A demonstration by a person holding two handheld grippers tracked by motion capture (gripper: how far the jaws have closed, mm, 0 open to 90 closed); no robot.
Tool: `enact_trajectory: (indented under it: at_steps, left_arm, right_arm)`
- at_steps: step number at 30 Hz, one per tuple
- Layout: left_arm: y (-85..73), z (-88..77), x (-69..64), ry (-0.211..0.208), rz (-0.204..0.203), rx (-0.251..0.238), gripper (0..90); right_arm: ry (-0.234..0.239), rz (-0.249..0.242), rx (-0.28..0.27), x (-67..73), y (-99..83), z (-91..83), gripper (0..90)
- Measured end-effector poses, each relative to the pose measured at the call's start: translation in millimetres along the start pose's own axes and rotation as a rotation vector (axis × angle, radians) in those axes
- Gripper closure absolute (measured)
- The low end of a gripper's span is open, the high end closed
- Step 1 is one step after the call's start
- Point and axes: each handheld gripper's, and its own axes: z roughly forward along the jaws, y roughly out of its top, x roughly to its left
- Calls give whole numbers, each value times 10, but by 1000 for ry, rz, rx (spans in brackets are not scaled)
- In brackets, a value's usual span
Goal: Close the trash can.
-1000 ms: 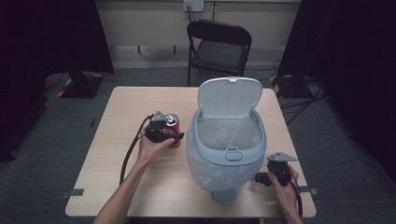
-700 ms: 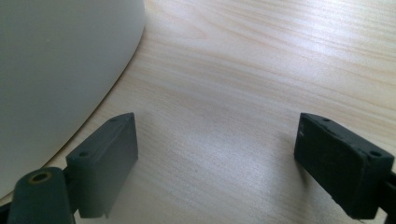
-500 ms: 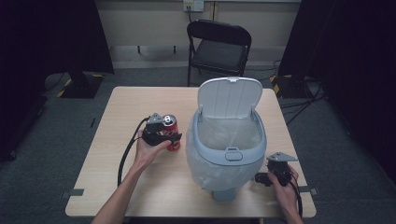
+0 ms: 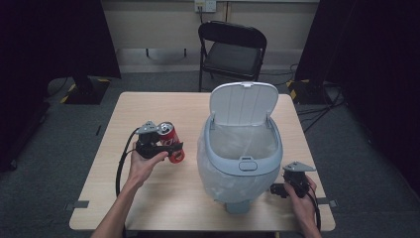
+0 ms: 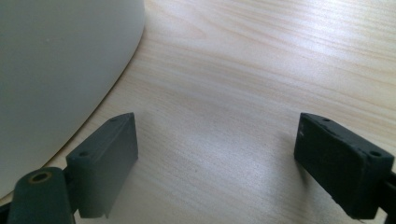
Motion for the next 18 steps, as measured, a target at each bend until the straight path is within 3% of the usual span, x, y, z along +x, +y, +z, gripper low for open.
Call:
enact_trajectory:
  at_steps: [7, 8, 11, 17, 18]
  left_arm:
    - [-64, -222, 7, -12, -19, -47, 337]
    - [-92, -239, 33, -13, -37, -30, 337]
    - [-94, -282, 43, -22, -39, -30, 337]
    - [-12, -485, -56, -60, -34, -107, 340]
    - [46, -549, -99, -56, -17, -115, 340]
  right_arm:
    - [1, 1, 1, 1, 0, 0, 122]
    - [0, 1, 0, 1, 0, 0, 123]
    - [1, 2, 1, 1, 0, 0, 122]
    - [-1, 0, 0, 0, 0, 0, 122]
    - [0, 1, 1, 2, 0, 0, 122]
